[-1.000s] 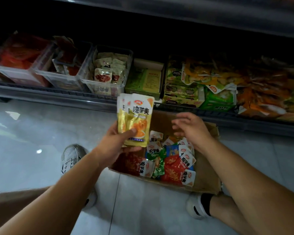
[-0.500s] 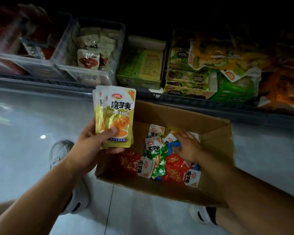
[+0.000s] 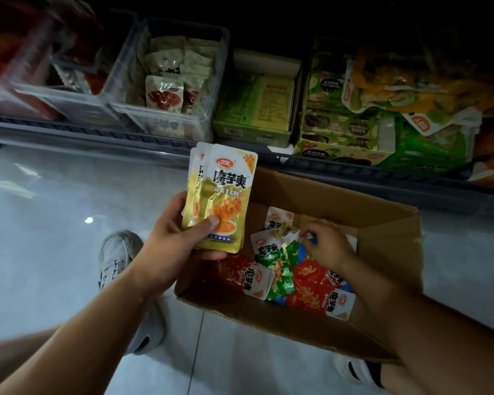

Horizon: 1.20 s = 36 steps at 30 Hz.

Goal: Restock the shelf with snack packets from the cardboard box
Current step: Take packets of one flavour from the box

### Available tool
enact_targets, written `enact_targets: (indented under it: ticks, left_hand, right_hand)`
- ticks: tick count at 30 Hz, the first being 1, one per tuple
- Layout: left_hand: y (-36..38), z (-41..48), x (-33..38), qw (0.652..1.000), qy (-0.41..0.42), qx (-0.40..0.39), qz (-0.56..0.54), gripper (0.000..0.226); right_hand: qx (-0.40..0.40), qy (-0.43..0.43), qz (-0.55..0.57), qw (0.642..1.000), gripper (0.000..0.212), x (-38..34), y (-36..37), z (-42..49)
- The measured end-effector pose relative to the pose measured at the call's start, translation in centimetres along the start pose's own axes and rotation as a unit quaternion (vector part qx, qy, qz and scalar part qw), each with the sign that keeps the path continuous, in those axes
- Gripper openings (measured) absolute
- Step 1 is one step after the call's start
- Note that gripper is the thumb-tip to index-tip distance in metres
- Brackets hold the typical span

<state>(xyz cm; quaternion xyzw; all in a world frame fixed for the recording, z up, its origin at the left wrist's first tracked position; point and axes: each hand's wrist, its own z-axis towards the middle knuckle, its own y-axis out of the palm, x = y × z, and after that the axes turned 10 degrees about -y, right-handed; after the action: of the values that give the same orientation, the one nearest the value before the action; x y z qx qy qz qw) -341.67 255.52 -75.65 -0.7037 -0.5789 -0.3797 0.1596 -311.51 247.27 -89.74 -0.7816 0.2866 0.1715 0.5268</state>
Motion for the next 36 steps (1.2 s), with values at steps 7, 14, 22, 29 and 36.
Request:
enact_targets:
  ticks: [7,14,22,29,36]
  left_hand:
    - [0.0,-0.3,-0.1,1.0,0.0,-0.008,-0.004,0.052]
    - [-0.1,-0.4,-0.3,1.0,0.001,-0.003,-0.004,0.05]
    - [0.1,-0.2,-0.2,1.0,-0.002,-0.002,-0.004,0.051]
    - [0.2,-0.3,-0.1,1.0,-0.002,-0.002,-0.012,0.054]
    - [0.2,-0.2,-0.2,1.0,-0.001,-0.002,-0.026,0.057]
  right_hand:
    - [-0.024,0.027,0.082,0.996,0.009,-0.4,-1.1,0.0]
    - [-0.058,-0.003,-0.002,0.998,0.016,-0.6,0.2,0.0]
    - [-0.02,0.003,0.035,0.999,0.014,-1.6,0.0,0.4]
    - [0.073,-0.002,0.107,0.992,0.014,-3.8,-1.6,-0.8]
    - [0.107,-0.12,0.058,0.985,0.026,-8.4,-7.8,-2.2]
